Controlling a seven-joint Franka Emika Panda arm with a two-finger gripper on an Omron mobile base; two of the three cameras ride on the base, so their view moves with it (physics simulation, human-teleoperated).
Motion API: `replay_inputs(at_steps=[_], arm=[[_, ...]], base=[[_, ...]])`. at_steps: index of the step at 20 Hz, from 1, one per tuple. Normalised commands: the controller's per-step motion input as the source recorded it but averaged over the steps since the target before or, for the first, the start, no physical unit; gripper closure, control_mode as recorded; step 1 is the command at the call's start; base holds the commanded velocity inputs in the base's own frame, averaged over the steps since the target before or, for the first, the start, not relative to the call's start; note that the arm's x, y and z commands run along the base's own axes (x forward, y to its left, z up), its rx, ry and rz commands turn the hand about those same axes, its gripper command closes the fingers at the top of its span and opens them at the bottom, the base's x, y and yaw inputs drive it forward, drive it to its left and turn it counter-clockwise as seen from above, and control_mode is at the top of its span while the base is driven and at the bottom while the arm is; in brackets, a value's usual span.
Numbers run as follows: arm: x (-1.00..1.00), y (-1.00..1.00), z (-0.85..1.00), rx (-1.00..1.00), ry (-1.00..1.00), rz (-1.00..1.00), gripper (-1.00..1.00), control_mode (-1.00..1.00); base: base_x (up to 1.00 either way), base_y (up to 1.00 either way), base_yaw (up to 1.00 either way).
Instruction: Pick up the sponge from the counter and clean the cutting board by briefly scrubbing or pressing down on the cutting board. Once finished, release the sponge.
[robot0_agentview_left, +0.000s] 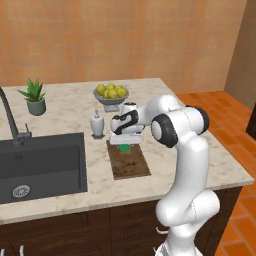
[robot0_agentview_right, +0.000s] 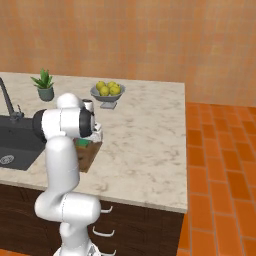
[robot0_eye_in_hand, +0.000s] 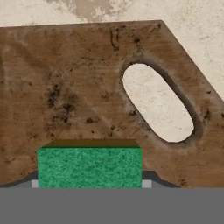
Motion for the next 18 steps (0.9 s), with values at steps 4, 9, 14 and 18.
replay_inputs(at_steps=[4,9,14,18], arm=[[-0.09,-0.80,-0.28,0.00,-0.01,0.02,1.00,-1.00],[-0.17,-0.79,-0.32,-0.01,0.00,0.02,1.00,-1.00],[-0.39,-0.56,-0.28,-0.03,0.00,0.01,1.00,-1.00],[-0.46,-0.05,-0.15,-0.03,0.00,0.02,1.00,-1.00]], base=[[0.00,0.00,0.00],[0.00,0.00,0.00],[0.00,0.00,0.00],[0.00,0.00,0.00]])
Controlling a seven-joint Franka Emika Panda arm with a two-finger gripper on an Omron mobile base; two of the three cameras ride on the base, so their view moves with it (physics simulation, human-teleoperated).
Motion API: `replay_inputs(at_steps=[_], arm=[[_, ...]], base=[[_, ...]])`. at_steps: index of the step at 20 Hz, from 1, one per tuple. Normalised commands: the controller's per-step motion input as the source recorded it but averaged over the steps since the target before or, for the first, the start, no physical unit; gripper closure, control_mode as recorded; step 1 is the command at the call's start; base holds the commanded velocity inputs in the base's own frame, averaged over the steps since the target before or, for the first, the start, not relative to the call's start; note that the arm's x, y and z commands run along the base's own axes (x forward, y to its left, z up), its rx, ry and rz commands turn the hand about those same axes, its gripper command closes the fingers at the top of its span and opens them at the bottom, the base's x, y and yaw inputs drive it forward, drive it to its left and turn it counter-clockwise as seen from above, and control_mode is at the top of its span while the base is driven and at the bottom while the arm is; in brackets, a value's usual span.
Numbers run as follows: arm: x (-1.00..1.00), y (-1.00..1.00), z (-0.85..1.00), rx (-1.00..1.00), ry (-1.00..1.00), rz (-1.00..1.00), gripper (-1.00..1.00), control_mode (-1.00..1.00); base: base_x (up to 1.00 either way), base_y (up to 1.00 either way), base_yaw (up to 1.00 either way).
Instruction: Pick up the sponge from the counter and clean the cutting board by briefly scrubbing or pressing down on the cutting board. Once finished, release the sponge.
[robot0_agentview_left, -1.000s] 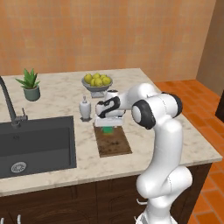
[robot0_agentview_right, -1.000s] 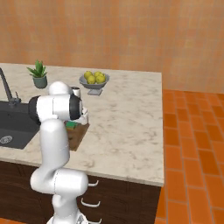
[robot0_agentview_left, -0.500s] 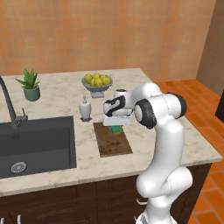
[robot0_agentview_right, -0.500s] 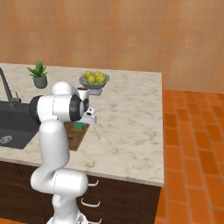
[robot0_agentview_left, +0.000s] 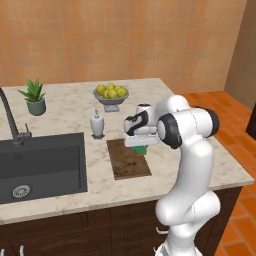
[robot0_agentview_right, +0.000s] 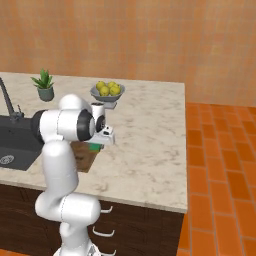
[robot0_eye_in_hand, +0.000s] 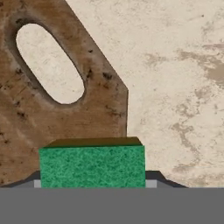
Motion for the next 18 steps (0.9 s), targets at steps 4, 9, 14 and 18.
replay_inputs(at_steps=[4,9,14,18], arm=[[-0.52,0.04,-0.10,0.00,0.00,-0.02,1.00,-1.00],[-0.54,0.01,-0.09,0.00,0.00,-0.02,1.00,-1.00],[-0.01,0.39,-0.01,0.00,-0.05,-0.09,1.00,-1.00],[0.00,0.80,0.00,-0.02,-0.11,-0.04,1.00,-1.00]], base=[[0.00,0.00,0.00],[0.00,0.00,0.00],[0.00,0.00,0.00],[0.00,0.00,0.00]])
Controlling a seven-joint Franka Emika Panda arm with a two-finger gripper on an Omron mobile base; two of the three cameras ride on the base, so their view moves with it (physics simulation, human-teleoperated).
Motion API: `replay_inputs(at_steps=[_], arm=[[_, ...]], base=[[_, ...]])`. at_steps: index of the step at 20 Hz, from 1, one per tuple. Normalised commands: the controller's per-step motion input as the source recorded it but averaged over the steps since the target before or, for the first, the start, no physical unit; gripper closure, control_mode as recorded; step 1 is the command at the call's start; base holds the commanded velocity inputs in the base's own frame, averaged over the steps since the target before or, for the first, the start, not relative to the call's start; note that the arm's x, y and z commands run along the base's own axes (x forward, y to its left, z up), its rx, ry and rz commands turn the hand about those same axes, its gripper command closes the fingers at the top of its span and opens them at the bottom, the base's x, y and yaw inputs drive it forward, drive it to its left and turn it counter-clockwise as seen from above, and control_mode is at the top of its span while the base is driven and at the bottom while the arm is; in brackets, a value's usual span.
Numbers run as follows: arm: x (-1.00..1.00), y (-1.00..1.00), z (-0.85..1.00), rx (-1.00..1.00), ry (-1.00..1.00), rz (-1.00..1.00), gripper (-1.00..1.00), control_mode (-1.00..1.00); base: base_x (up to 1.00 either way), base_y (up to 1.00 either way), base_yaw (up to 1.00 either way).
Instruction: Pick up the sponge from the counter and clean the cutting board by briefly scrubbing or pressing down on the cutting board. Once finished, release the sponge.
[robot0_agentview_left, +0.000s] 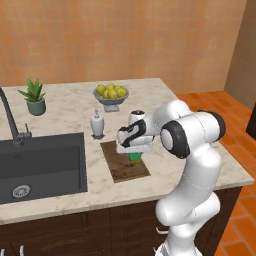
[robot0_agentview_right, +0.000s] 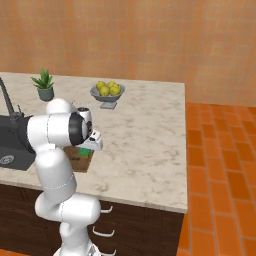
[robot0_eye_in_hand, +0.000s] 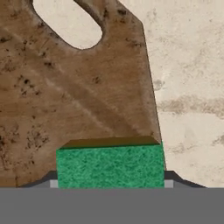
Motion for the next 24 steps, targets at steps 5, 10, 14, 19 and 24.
replay_inputs(at_steps=[5,10,14,19,24], arm=[[0.00,0.82,0.00,-0.11,-0.08,-0.01,1.00,-1.00],[0.00,0.64,-0.06,-0.08,-0.04,-0.04,1.00,-1.00],[-0.29,0.56,-0.20,0.00,-0.03,-0.02,1.00,-1.00],[-0.97,0.29,-0.46,0.10,-0.11,0.00,1.00,-1.00],[-0.60,0.00,-0.47,0.13,-0.05,-0.06,1.00,-1.00]], base=[[0.00,0.00,0.00],[0.00,0.00,0.00],[0.00,0.00,0.00],[0.00,0.00,0.00],[0.00,0.00,0.00]])
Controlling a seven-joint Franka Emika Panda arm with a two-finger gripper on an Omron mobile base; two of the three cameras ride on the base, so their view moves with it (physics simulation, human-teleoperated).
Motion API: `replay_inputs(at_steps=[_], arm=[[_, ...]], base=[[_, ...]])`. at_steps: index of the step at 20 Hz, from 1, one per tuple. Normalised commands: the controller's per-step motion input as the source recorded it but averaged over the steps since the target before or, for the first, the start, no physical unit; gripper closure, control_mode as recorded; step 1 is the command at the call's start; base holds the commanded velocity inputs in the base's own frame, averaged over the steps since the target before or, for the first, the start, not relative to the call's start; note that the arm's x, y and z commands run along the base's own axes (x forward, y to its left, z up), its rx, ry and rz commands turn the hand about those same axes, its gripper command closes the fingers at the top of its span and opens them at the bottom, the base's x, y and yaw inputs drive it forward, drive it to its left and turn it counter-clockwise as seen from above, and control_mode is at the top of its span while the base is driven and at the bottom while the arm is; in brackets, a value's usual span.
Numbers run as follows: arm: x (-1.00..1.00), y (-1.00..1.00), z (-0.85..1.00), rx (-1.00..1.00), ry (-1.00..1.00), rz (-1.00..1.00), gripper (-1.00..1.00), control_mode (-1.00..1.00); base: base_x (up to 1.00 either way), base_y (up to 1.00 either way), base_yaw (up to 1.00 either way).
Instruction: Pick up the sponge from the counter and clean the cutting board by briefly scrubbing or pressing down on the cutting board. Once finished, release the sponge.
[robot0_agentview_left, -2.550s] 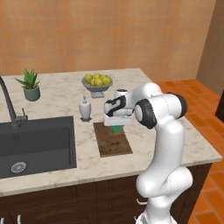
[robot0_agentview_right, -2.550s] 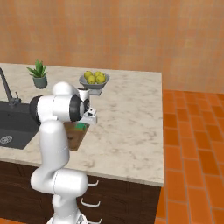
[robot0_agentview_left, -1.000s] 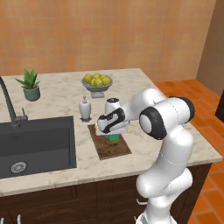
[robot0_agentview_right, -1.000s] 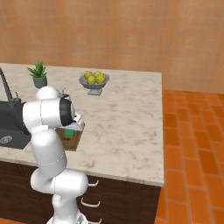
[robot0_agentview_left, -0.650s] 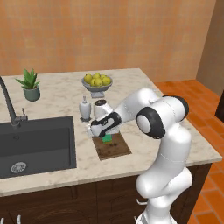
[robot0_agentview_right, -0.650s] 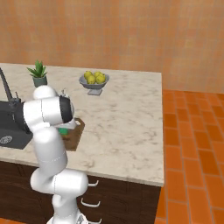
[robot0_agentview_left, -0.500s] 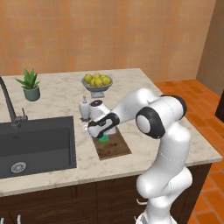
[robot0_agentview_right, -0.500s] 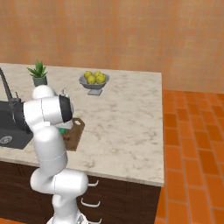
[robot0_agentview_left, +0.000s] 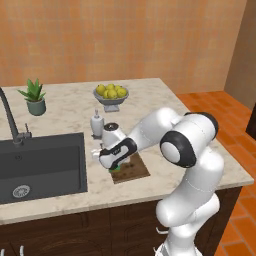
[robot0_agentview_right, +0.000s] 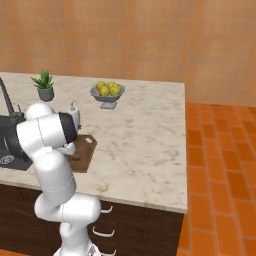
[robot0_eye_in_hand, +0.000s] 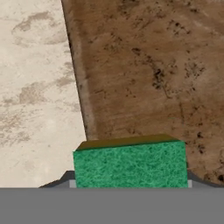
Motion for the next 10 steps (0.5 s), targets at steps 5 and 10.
replay_inputs(at_steps=[5,10], arm=[[-0.41,-0.11,-0.47,0.04,0.00,-0.02,1.00,-1.00],[-0.99,-0.01,-0.38,0.00,-0.02,0.04,1.00,-1.00]], base=[[0.00,0.00,0.00],[0.00,0.00,0.00]])
